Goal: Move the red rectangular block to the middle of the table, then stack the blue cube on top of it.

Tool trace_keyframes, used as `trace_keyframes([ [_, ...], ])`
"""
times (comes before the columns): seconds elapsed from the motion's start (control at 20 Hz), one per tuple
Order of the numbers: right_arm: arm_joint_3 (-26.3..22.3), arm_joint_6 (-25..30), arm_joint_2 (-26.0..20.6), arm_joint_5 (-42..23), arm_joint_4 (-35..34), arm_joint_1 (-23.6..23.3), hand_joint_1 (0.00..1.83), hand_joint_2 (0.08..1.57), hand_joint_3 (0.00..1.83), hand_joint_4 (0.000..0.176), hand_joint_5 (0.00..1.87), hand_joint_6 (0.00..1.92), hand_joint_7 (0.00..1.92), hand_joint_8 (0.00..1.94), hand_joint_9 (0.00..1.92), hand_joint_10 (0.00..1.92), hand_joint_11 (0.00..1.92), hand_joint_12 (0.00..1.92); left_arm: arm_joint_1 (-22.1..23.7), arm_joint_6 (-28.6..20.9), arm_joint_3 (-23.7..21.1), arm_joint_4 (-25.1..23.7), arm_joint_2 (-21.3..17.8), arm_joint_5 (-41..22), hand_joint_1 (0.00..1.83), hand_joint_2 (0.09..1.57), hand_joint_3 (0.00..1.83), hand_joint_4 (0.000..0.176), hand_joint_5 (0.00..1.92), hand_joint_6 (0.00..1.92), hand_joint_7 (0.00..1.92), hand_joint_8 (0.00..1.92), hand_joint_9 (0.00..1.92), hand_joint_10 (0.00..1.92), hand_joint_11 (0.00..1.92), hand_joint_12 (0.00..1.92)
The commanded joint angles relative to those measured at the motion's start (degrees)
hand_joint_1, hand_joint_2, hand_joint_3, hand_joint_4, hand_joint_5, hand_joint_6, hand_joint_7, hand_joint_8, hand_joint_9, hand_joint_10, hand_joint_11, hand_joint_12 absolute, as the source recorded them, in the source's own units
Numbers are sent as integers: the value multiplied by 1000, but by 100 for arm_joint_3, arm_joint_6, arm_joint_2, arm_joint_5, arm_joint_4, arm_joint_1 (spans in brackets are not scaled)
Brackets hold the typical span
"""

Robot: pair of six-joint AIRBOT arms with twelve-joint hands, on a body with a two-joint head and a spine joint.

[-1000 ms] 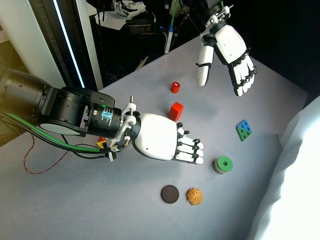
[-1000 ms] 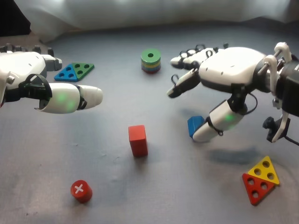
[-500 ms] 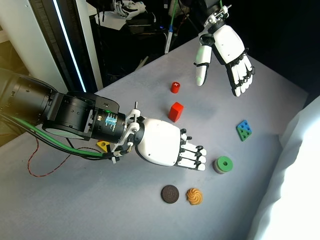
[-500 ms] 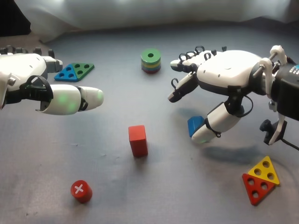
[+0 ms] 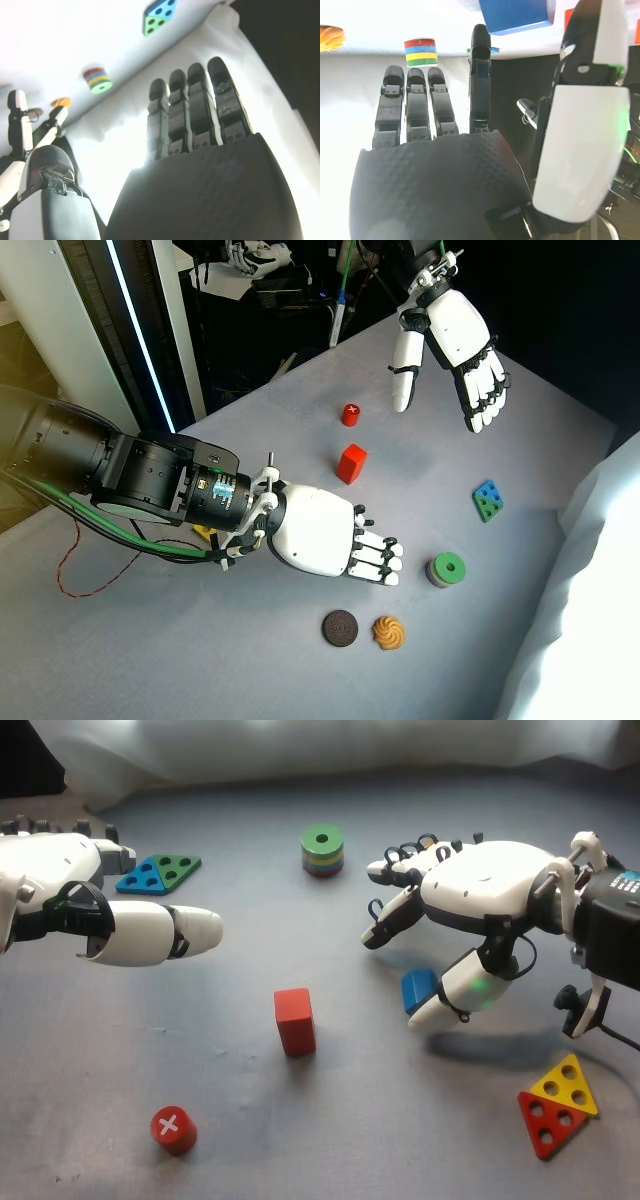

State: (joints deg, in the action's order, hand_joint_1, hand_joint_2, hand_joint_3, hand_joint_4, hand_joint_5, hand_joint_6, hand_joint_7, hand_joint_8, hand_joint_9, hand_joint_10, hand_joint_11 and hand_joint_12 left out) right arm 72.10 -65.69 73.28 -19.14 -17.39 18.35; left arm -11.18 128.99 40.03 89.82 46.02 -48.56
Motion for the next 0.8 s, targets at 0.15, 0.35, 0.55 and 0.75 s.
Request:
trace_keyframes([
  [0.15, 100, 17, 24, -615, -3, -4, 850, 749, 0, 68, 674, 6, 0, 0, 0, 0, 0, 381, 92, -2, 9, -359, -69, -251, 129, 980, 0, 0, 257, 0, 229, 0, 176, 1, 0, 396],
  [0.35, 116, 16, 29, -618, -5, 44, 805, 755, 0, 103, 652, 3, 0, 0, 0, 0, 0, 412, 91, -2, 3, -383, -69, -251, 131, 983, 0, 0, 268, 3, 240, 3, 183, 3, 0, 412],
  [0.55, 160, 15, 17, -517, -3, 56, 812, 762, 0, 84, 657, 1, 0, 0, 0, 0, 0, 433, 92, -2, 1, -389, -68, -251, 126, 983, 0, 0, 269, 2, 238, 2, 178, 1, 0, 404],
  [0.75, 160, 16, 9, -514, -2, 44, 808, 768, 4, 79, 664, 7, 0, 0, 0, 0, 0, 274, 98, 17, 5, -389, -67, -251, 137, 980, 0, 0, 279, 2, 254, 4, 199, 5, 0, 441],
])
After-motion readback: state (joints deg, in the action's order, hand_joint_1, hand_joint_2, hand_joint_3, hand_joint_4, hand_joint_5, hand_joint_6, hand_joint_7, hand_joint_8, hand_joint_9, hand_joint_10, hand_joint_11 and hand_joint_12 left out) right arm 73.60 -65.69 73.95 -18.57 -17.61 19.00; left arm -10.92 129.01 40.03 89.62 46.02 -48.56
